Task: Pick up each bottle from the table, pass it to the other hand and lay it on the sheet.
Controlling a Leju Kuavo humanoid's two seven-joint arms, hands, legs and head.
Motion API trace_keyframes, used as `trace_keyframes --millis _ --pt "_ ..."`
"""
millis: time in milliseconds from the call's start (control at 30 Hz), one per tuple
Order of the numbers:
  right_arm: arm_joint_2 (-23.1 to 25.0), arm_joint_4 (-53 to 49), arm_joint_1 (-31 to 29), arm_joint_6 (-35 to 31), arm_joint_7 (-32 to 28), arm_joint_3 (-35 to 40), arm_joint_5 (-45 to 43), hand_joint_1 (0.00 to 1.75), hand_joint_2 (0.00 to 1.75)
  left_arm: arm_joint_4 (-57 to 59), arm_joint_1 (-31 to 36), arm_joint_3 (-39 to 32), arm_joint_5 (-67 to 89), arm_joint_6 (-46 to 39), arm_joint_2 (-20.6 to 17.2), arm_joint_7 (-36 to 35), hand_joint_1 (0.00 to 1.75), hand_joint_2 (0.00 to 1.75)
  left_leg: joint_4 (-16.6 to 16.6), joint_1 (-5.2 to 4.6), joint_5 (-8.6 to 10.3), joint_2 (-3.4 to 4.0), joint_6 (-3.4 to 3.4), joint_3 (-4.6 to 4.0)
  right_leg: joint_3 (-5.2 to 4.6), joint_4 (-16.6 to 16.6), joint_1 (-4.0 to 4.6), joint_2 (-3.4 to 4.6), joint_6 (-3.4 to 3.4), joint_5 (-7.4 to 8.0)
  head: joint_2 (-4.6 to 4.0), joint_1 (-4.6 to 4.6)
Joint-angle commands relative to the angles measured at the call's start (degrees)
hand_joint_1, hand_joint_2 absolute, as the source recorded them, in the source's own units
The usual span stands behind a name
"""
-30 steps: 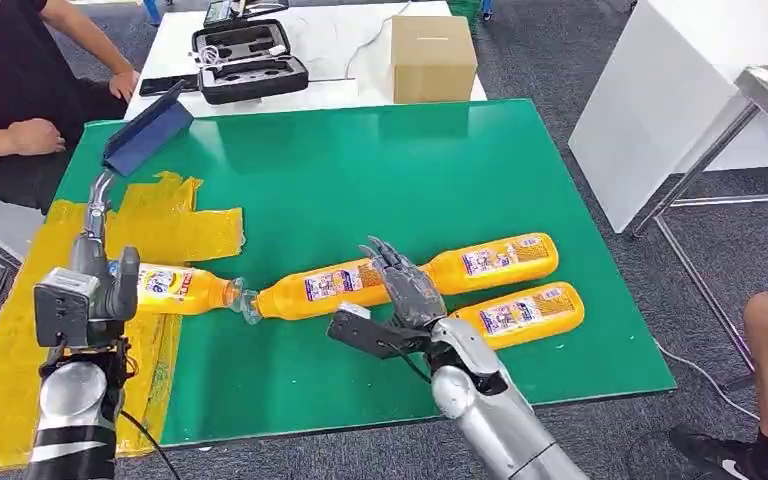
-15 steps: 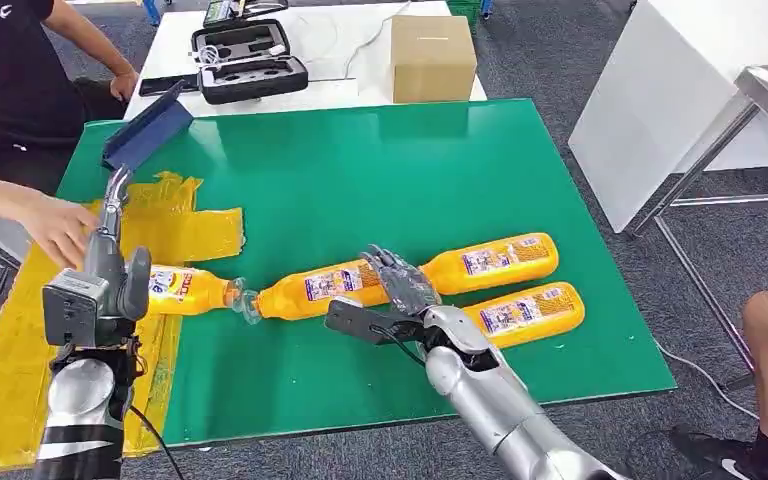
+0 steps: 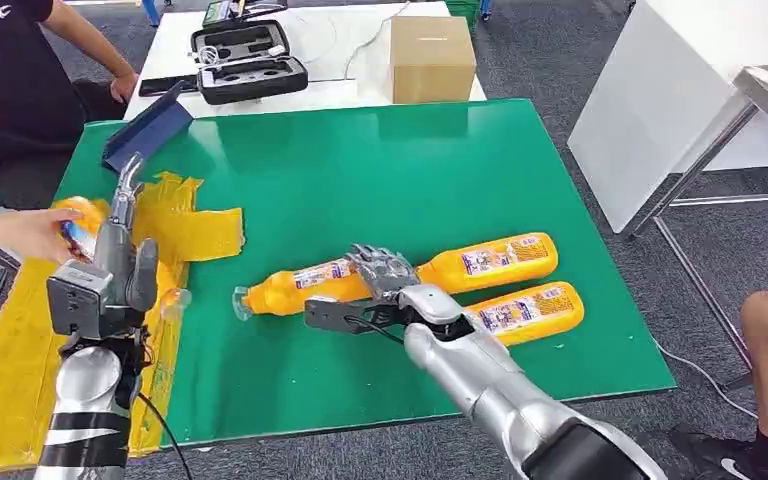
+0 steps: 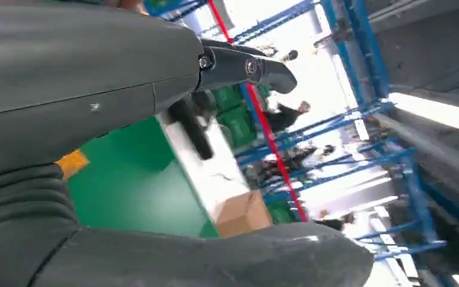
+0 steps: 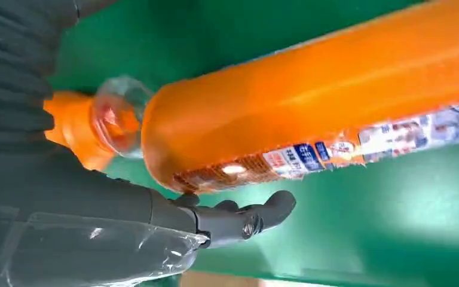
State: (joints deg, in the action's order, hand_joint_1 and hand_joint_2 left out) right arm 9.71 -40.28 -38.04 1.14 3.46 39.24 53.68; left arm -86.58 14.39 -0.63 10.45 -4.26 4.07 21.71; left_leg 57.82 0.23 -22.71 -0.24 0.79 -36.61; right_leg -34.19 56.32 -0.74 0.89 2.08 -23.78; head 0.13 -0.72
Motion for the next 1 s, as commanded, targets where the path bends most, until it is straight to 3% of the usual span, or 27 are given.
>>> trace_keyframes --millis 33,600,700,833,867,900,1000 --pt "4.13 11.98 -11.59 4.29 1.95 9.09 2.82 0.0 1.75 1.34 3.19 -0.01 -2.0 2.12 0.86 -0.84 0.0 0.0 0.03 -0.01 -0.02 0.0 -0.03 0.01 -0.01 0.05 0.0 -0.04 -0.05 -0.03 0.0 0.0" --pt "5.46 20.51 -8.93 13.44 -2.1 16.86 4.22 0.0 1.75 5.85 3.87 1.17 -5.04 3.3 0.26 1.37 0.0 0.0 -0.06 0.03 -0.02 -0.11 -0.05 0.23 0.25 -0.1 0.04 -0.2 -0.08 -0.07 0.0 -0.02" --pt "4.48 21.22 -8.82 17.43 -2.49 18.86 4.92 0.0 1.75 5.73 4.55 1.42 -5.63 3.3 0.36 1.67 0.0 0.0 -0.04 0.02 0.01 -0.18 -0.04 0.16 0.18 -0.07 0.03 -0.26 -0.08 -0.06 0.0 0.02" --pt "2.97 21.6 -8.39 17.61 -1.63 20.79 6.1 0.0 1.75 5.33 4.58 1.39 -6.33 3.21 0.34 1.94 0.0 0.0 -0.04 0.02 -0.01 -0.18 -0.04 0.2 0.21 -0.07 0.03 -0.26 -0.07 -0.07 0.0 0.0" --pt "2.76 21.64 -8.28 17.16 -1.14 20.54 5.83 1.48 1.75 5.03 4.33 1.23 -6.48 3.18 0.33 2.04 0.0 0.0 -0.06 0.02 0.0 -0.16 -0.03 0.2 0.22 -0.1 0.03 -0.24 -0.05 -0.06 0.0 -0.02" --pt "2.65 21.68 -8.31 17.15 -1.11 20.61 5.86 1.73 1.75 4.93 4.23 1.1 -6.68 3.22 0.36 2.13 0.0 0.0 -0.09 0.03 0.01 -0.2 -0.04 0.29 0.32 -0.15 0.04 -0.31 -0.07 -0.06 0.0 0.0" --pt "2.46 21.51 -8.98 15.59 0.38 18.46 4.05 1.75 1.75 4.74 4.17 0.61 -6.95 3.3 0.4 2.3 0.0 0.0 -0.07 0.04 0.03 -0.2 -0.03 0.28 0.31 -0.13 0.04 -0.29 -0.07 -0.04 0.0 0.0"
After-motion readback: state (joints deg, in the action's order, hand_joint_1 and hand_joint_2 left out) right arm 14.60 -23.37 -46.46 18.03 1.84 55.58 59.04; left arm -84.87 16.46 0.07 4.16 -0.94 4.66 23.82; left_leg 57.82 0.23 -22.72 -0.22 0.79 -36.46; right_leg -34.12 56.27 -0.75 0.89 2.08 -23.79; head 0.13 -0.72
